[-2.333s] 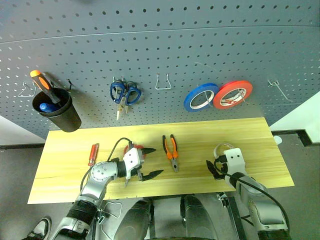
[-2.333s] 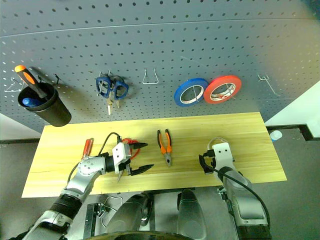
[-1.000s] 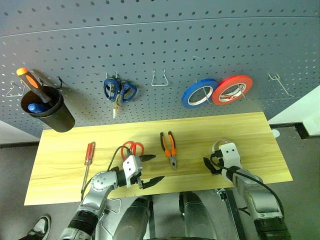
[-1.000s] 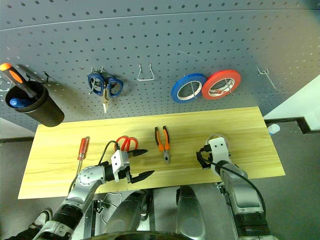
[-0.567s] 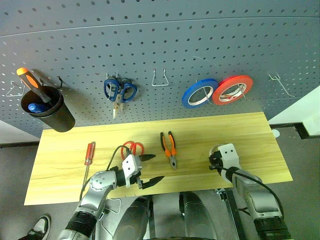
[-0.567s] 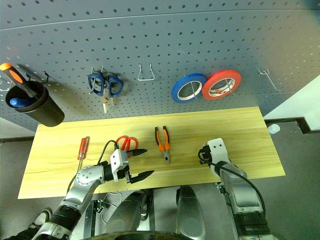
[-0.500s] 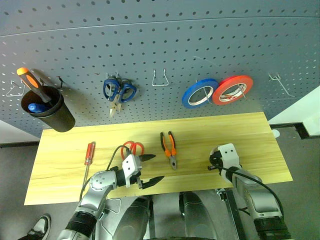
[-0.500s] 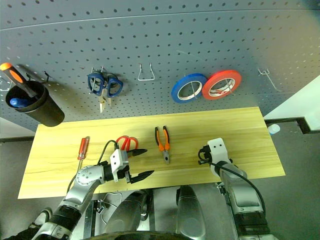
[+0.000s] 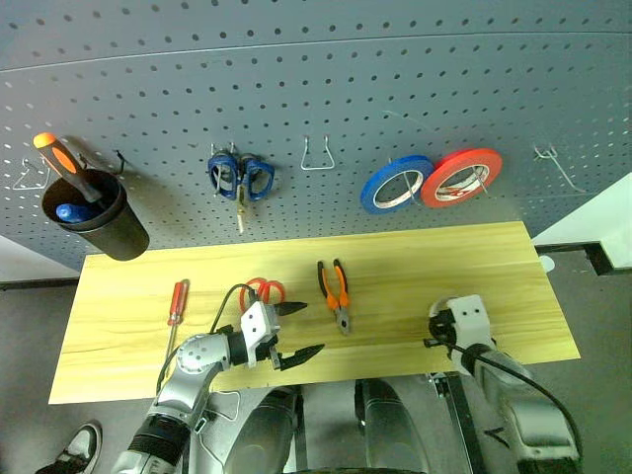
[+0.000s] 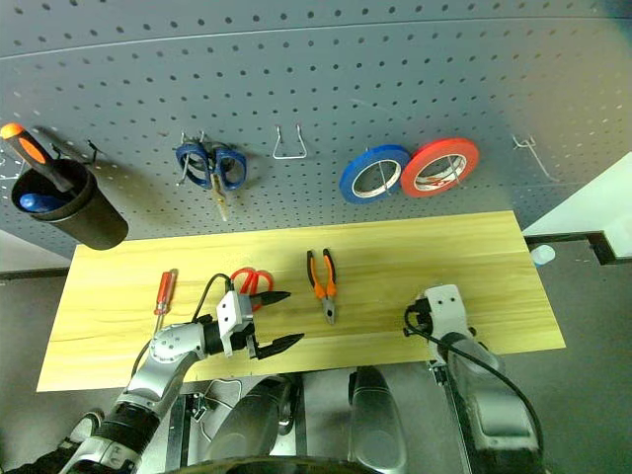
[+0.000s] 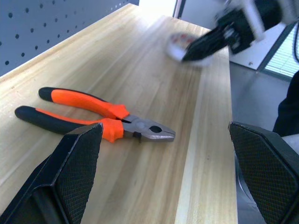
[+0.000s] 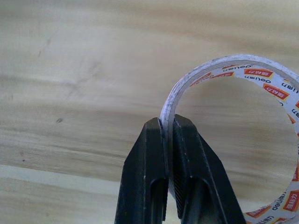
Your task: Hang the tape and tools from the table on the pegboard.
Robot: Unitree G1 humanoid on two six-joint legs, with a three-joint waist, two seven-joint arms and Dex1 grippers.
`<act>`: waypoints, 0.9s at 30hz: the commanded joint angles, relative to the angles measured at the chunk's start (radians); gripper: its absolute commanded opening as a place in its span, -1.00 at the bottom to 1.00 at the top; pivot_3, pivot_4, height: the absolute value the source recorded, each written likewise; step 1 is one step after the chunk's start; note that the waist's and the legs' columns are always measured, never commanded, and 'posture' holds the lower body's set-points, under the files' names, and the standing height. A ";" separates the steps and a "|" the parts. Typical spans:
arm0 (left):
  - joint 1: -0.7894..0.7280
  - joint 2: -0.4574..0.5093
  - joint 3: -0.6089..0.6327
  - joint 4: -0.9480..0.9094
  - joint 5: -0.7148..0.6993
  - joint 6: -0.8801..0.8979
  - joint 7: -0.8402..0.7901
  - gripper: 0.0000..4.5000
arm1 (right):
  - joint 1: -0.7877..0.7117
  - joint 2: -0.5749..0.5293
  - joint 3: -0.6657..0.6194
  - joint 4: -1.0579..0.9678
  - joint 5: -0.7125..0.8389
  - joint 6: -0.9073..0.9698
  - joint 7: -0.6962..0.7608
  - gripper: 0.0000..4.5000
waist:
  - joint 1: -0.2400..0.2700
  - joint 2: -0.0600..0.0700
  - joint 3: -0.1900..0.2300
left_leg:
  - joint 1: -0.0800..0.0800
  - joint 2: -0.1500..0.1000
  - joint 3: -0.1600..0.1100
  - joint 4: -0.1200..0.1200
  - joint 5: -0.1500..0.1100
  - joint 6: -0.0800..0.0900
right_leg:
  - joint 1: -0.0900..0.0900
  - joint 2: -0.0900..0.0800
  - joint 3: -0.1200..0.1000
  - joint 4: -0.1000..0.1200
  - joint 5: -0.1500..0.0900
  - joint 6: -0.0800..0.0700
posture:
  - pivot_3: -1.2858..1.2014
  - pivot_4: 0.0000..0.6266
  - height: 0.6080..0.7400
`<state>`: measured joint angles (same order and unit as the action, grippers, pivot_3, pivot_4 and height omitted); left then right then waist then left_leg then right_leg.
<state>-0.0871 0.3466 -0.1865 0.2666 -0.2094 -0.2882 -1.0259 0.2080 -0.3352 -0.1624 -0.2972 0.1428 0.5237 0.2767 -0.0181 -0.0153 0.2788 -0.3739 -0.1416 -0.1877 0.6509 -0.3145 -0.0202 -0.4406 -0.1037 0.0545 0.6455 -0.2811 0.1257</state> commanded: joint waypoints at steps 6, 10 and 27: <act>0.016 0.011 0.011 -0.039 -0.029 0.006 -0.008 1.00 | 0.149 0.055 -0.129 -0.257 0.014 -0.163 -0.059 -0.99 | 0.002 0.000 0.000 | 0.000 0.000 0.000 0.000 0.000 0.000 | 0.000 0.000 0.000 0.000 0.000 0.000 | -0.02 0.06 0.80; 0.013 0.010 0.008 -0.039 -0.033 0.009 -0.014 1.00 | 0.158 0.087 -0.194 -0.271 -0.002 -0.288 -0.108 -0.99 | 0.001 0.000 0.001 | 0.000 0.000 0.000 -0.001 0.000 0.000 | 0.000 0.000 0.000 0.000 0.000 0.000 | -0.02 0.07 0.80; 0.000 0.010 0.009 -0.035 -0.034 0.015 -0.029 1.00 | -0.130 0.001 -0.268 -0.027 -0.004 -0.434 -0.140 -0.99 | -0.002 0.001 0.001 | 0.000 0.000 0.001 -0.001 0.001 -0.001 | 0.000 0.000 0.000 0.001 0.000 0.000 | -0.01 0.04 0.80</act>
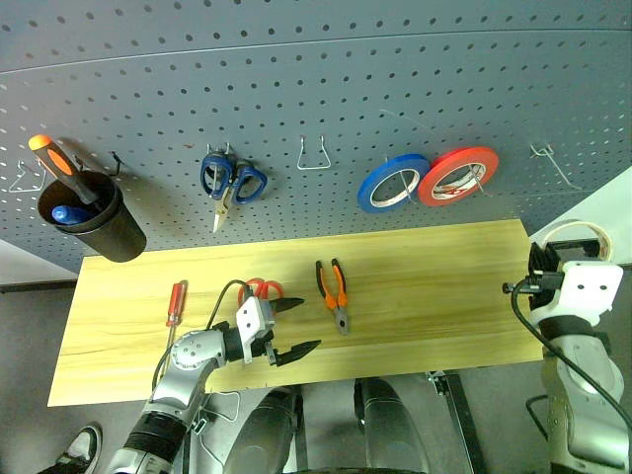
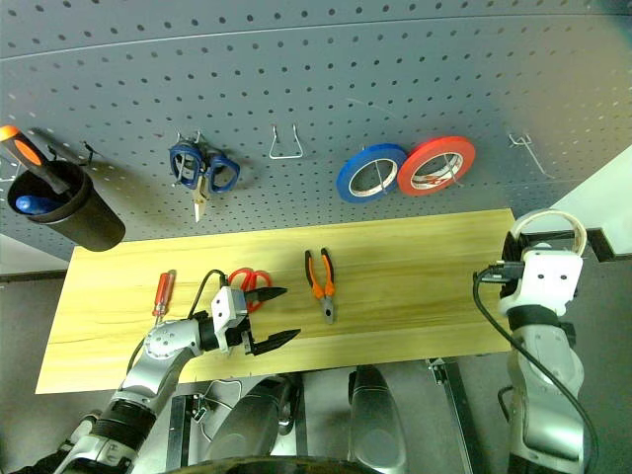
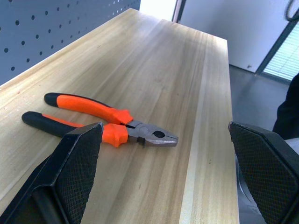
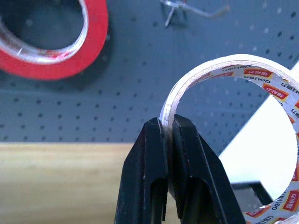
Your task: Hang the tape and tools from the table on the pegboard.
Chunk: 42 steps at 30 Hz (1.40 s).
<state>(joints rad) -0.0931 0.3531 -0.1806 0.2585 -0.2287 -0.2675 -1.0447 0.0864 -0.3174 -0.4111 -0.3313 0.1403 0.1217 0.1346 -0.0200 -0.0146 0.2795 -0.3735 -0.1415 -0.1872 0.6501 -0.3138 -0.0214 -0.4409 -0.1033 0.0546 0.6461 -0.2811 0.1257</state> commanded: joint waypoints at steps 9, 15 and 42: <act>0.025 0.011 0.007 -0.033 -0.015 -0.011 -0.009 1.00 | -0.029 -0.073 -0.090 -0.031 0.053 -0.021 0.019 -0.99 | 0.002 0.000 0.000 | 0.000 0.000 0.000 0.000 0.000 0.000 | 0.000 0.000 0.000 0.000 0.000 0.000 | -0.01 0.02 0.80; 0.026 0.014 0.006 -0.034 -0.016 -0.008 -0.008 1.00 | 0.014 -0.065 -0.113 -0.150 0.087 0.036 0.012 -0.99 | 0.000 0.000 0.000 | 0.000 0.000 0.000 0.000 0.000 0.000 | 0.000 0.000 0.000 0.000 0.000 0.000 | -0.01 0.03 0.80; 0.051 0.029 0.011 -0.073 -0.025 0.010 -0.005 1.00 | -0.184 -0.067 -0.015 -0.058 0.095 0.053 0.027 -0.99 | 0.001 0.000 0.000 | -0.001 0.000 0.001 0.001 0.000 0.000 | -0.001 -0.001 -0.001 0.001 0.000 0.000 | 0.00 0.06 0.80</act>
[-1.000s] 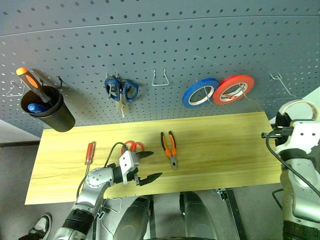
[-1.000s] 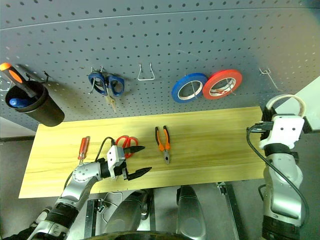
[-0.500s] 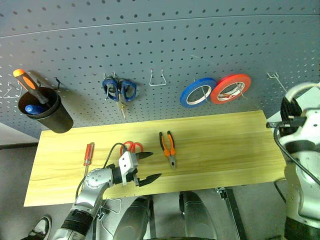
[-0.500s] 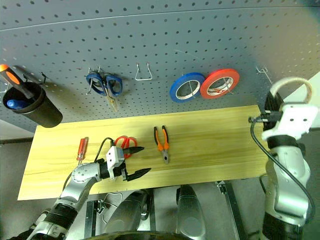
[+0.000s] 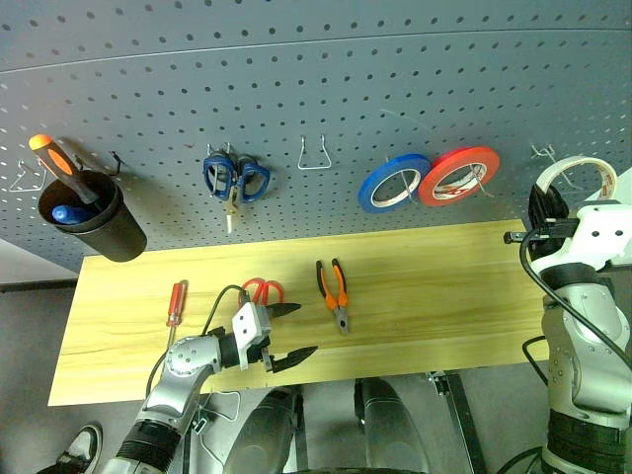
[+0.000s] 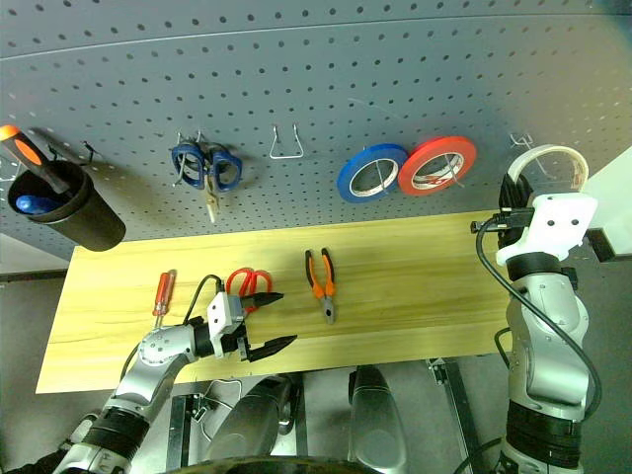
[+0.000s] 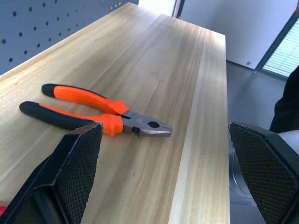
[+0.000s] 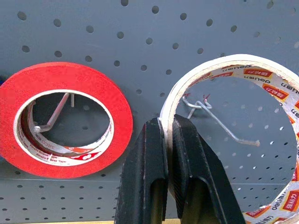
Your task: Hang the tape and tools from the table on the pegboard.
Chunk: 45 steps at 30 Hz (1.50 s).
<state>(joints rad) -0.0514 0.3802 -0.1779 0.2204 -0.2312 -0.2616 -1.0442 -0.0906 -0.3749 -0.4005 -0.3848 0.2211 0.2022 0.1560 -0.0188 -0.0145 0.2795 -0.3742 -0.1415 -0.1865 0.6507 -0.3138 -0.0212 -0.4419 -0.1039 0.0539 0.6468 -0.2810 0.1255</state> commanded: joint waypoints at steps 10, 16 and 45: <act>0.015 0.015 0.016 -0.057 -0.030 0.017 -0.012 1.00 | -0.058 -0.026 -0.039 0.127 0.020 -0.085 0.040 -0.99 | 0.000 0.000 0.000 | 0.000 0.000 0.000 0.000 0.000 0.000 | 0.000 0.000 0.000 0.000 0.000 0.000 | 0.01 0.07 0.80; 0.020 0.027 0.017 -0.072 -0.039 0.024 -0.010 1.00 | -0.072 -0.036 -0.040 0.173 0.020 -0.113 0.047 -0.99 | 0.000 0.000 0.000 | 0.000 0.000 0.000 0.000 0.000 0.000 | 0.000 0.000 0.000 0.000 0.000 0.000 | 0.02 0.08 0.80; 0.055 -0.054 0.067 -0.224 -0.210 0.010 -0.037 1.00 | -0.205 -0.068 -0.001 0.511 -0.009 -0.282 0.102 -0.99 | 0.002 0.000 0.000 | 0.000 0.000 0.001 0.001 0.000 0.000 | 0.000 0.000 0.000 0.000 0.000 0.000 | 0.03 0.07 0.80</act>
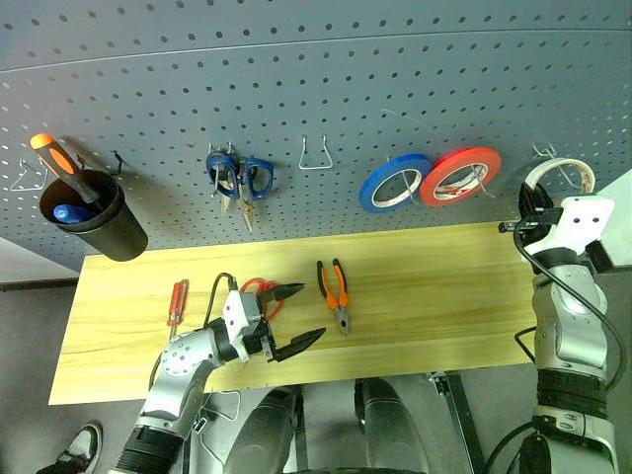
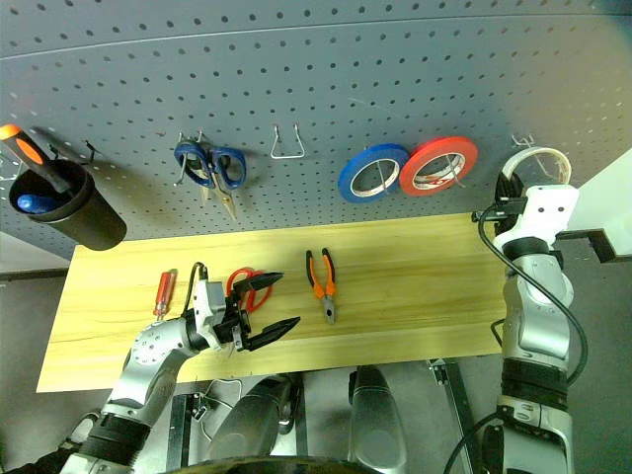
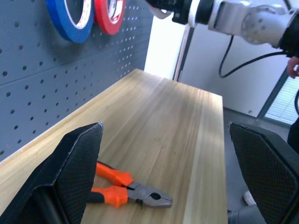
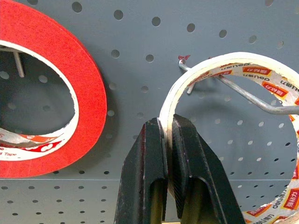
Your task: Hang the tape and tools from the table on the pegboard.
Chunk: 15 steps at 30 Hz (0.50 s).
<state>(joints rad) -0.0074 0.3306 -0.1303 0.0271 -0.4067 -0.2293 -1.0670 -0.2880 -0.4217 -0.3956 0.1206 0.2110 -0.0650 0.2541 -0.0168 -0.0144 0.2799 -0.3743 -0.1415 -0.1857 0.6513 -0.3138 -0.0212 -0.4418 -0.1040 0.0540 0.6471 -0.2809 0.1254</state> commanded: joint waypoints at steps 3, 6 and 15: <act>0.011 0.001 0.021 -0.035 -0.037 -0.017 -0.015 1.00 | -0.010 -0.023 -0.004 0.014 0.002 -0.020 0.008 -0.99 | 0.000 0.000 0.000 | 0.000 0.000 0.000 0.000 0.000 0.000 | 0.000 0.000 0.000 0.000 0.000 0.000 | 0.03 0.07 0.80; 0.010 -0.001 0.022 -0.034 -0.038 -0.020 -0.015 1.00 | -0.021 -0.028 -0.003 0.031 0.001 -0.026 0.010 -0.99 | 0.000 0.000 0.000 | 0.000 0.000 0.000 0.000 0.000 0.000 | 0.000 0.000 0.000 0.000 0.000 0.000 | 0.03 0.06 0.80; 0.014 0.001 0.018 -0.037 -0.039 -0.007 -0.019 1.00 | -0.040 -0.032 0.009 0.057 -0.003 -0.011 0.007 -0.99 | 0.000 0.000 0.000 | 0.000 0.000 0.000 0.000 0.000 0.000 | 0.000 0.000 0.000 0.000 0.000 0.000 | 0.03 0.07 0.80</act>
<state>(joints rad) -0.0066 0.3290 -0.1235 0.0246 -0.4267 -0.2290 -1.0801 -0.3227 -0.4394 -0.3809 0.1740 0.2083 -0.0822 0.2629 -0.0173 -0.0144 0.2799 -0.3743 -0.1415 -0.1856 0.6516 -0.3138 -0.0212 -0.4417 -0.1039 0.0540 0.6471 -0.2809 0.1253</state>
